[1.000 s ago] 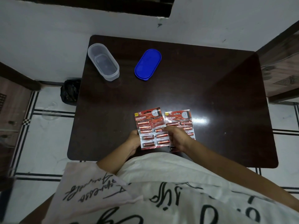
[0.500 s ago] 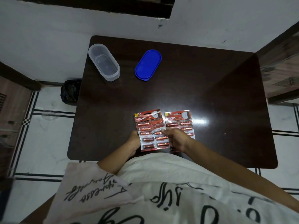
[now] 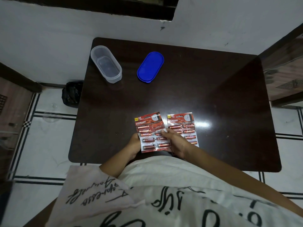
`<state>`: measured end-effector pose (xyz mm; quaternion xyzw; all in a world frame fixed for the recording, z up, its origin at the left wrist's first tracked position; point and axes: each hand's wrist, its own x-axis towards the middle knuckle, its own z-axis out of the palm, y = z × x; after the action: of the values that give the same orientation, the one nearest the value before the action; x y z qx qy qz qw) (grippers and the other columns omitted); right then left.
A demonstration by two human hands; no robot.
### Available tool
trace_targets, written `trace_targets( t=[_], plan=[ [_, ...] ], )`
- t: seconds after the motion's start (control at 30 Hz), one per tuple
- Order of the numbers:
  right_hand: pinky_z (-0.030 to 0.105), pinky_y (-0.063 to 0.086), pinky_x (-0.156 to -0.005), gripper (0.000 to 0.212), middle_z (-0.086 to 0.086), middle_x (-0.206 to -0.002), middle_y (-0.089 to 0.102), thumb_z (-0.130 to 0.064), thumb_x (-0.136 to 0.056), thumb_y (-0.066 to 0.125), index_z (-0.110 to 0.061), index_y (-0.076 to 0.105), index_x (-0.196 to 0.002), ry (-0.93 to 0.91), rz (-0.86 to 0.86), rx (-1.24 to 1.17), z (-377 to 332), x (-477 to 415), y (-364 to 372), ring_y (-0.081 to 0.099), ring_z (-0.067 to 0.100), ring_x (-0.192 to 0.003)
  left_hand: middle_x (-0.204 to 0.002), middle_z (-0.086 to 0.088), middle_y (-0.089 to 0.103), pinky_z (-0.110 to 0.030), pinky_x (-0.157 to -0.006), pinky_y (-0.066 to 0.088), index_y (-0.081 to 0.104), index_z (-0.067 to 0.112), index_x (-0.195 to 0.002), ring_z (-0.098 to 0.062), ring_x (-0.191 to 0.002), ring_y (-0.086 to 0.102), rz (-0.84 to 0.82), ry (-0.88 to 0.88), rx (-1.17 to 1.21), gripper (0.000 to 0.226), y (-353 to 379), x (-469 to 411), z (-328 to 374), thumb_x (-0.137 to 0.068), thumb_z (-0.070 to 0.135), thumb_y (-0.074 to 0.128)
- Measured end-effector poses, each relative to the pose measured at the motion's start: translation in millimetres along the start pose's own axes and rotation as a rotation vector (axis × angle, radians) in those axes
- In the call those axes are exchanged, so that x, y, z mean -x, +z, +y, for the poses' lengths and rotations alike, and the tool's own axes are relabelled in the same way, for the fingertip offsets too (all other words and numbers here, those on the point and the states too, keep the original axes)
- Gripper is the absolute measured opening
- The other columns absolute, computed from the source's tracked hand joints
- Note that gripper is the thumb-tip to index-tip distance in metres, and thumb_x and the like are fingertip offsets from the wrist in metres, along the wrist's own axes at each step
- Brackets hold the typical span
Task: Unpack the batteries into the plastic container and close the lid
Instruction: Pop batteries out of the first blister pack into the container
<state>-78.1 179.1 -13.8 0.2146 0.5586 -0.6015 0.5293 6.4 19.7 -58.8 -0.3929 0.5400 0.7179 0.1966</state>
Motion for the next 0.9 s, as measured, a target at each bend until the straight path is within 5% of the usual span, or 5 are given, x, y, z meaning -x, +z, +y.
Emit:
trace_targets(
  t=[0.47,0.53,0.63,0.73,0.9],
  plan=[
    [0.054,0.052,-0.098,0.025,0.015,-0.118,0.071,-0.019,-0.1,0.055,-0.011,0.061,-0.122,-0.006,-0.003,-0.003,6,-8,0,0.069,0.035,-0.109,-0.106,-0.011,0.074,-0.045,-0.089,0.056,0.069,0.01,-0.113,-0.03,-0.099,0.071,-0.07,0.047,0.005,0.028,-11,7,-2,-0.085,0.012,0.073],
    [0.053,0.052,-0.098,0.025,0.016,-0.119,0.071,-0.016,-0.099,0.056,-0.01,0.063,-0.122,-0.043,0.032,-0.025,8,-11,-3,0.067,0.036,-0.11,-0.097,-0.013,0.074,-0.033,-0.069,0.057,0.065,0.008,-0.109,-0.025,-0.081,0.071,-0.003,0.064,0.037,0.02,-13,10,-2,-0.09,0.016,0.068],
    [0.048,0.056,-0.091,0.024,0.017,-0.115,0.072,-0.011,-0.097,0.058,-0.009,0.065,-0.12,-0.096,0.086,-0.049,6,-13,-11,0.069,0.035,-0.106,-0.061,-0.008,0.06,-0.017,-0.037,0.031,0.057,0.008,-0.094,-0.009,-0.039,0.047,0.081,0.067,0.021,0.008,-20,13,2,-0.093,0.015,0.061],
    [0.052,0.056,-0.091,0.025,0.018,-0.115,0.072,-0.009,-0.096,0.059,-0.008,0.066,-0.12,-0.118,0.103,-0.04,8,-16,-12,0.071,0.036,-0.103,-0.059,0.003,0.063,-0.017,-0.035,0.028,0.055,0.006,-0.095,-0.007,-0.034,0.041,0.088,0.058,0.0,0.01,-25,14,4,-0.093,0.013,0.062],
    [0.05,0.057,-0.088,0.027,0.016,-0.113,0.073,-0.008,-0.096,0.06,-0.006,0.062,-0.122,-0.234,0.118,-0.003,10,-13,-6,0.071,0.035,-0.102,-0.082,-0.009,0.071,-0.017,-0.035,0.036,0.054,0.0,-0.094,-0.004,-0.032,0.044,0.215,0.116,-0.037,0.009,-26,18,6,-0.094,0.008,0.06]
  ],
)
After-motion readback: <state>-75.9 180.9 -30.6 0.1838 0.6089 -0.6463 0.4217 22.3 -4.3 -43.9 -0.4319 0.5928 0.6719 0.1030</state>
